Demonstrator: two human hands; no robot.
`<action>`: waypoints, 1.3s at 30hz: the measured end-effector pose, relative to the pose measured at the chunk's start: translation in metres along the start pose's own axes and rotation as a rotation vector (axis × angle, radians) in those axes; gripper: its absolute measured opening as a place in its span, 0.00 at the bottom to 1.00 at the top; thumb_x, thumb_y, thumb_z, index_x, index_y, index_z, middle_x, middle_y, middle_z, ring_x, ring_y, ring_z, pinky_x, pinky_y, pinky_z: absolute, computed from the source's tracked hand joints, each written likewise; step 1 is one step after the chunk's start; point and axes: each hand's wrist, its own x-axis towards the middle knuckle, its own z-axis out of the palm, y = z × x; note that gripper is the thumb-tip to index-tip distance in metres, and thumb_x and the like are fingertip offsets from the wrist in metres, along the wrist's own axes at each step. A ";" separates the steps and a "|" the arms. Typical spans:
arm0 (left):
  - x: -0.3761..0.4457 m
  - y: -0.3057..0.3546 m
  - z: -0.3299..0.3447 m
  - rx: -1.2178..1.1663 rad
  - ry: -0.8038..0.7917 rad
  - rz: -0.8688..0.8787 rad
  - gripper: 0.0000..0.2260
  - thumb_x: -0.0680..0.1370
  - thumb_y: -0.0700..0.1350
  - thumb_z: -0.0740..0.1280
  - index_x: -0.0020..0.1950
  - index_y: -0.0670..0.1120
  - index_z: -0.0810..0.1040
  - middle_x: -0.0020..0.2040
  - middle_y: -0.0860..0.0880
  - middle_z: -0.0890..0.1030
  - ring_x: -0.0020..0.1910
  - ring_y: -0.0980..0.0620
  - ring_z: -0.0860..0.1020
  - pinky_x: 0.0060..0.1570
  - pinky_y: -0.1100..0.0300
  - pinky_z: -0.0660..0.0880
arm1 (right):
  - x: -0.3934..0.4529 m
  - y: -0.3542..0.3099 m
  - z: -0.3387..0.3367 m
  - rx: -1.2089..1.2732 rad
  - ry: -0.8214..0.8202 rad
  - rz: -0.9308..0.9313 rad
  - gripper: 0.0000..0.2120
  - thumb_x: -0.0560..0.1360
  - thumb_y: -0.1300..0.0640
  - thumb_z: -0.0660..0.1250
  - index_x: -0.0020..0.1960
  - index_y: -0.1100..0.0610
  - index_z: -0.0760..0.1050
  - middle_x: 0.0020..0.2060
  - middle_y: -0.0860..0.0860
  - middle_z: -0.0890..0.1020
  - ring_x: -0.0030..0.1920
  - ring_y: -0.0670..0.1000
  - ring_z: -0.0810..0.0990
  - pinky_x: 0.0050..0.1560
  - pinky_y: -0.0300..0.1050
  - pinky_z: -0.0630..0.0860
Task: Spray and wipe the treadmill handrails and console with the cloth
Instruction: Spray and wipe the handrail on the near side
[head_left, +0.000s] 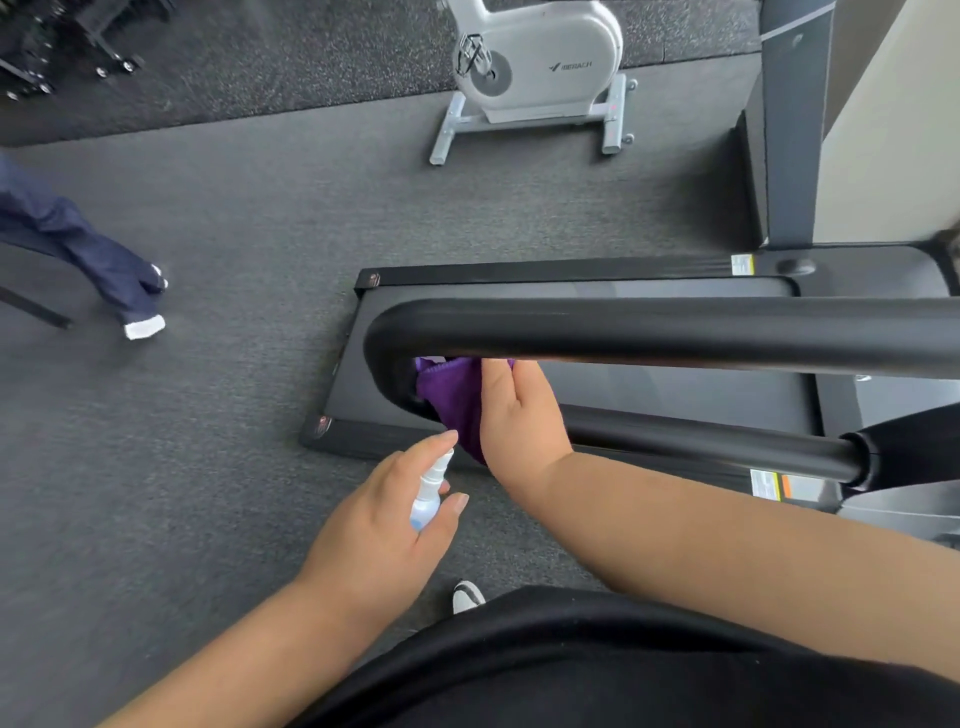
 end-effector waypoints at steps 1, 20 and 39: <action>0.000 -0.003 -0.001 0.000 0.008 0.007 0.31 0.74 0.44 0.75 0.67 0.66 0.63 0.52 0.58 0.77 0.54 0.64 0.73 0.52 0.76 0.64 | 0.002 -0.001 0.003 -0.046 -0.026 -0.031 0.12 0.77 0.43 0.52 0.37 0.44 0.67 0.33 0.43 0.74 0.35 0.40 0.74 0.39 0.37 0.72; 0.029 -0.060 -0.015 -0.140 -0.037 0.313 0.30 0.75 0.44 0.74 0.69 0.63 0.64 0.52 0.57 0.78 0.49 0.69 0.73 0.53 0.77 0.65 | -0.010 0.035 -0.034 -1.500 -0.284 -0.281 0.48 0.69 0.52 0.72 0.78 0.39 0.45 0.70 0.54 0.65 0.60 0.62 0.71 0.57 0.60 0.71; 0.044 -0.088 -0.016 -0.213 -0.033 0.606 0.26 0.75 0.51 0.68 0.71 0.55 0.64 0.46 0.55 0.78 0.44 0.61 0.77 0.50 0.70 0.73 | -0.009 0.023 0.032 -1.097 -0.101 -0.332 0.31 0.76 0.39 0.59 0.72 0.56 0.69 0.68 0.53 0.74 0.66 0.57 0.72 0.72 0.57 0.60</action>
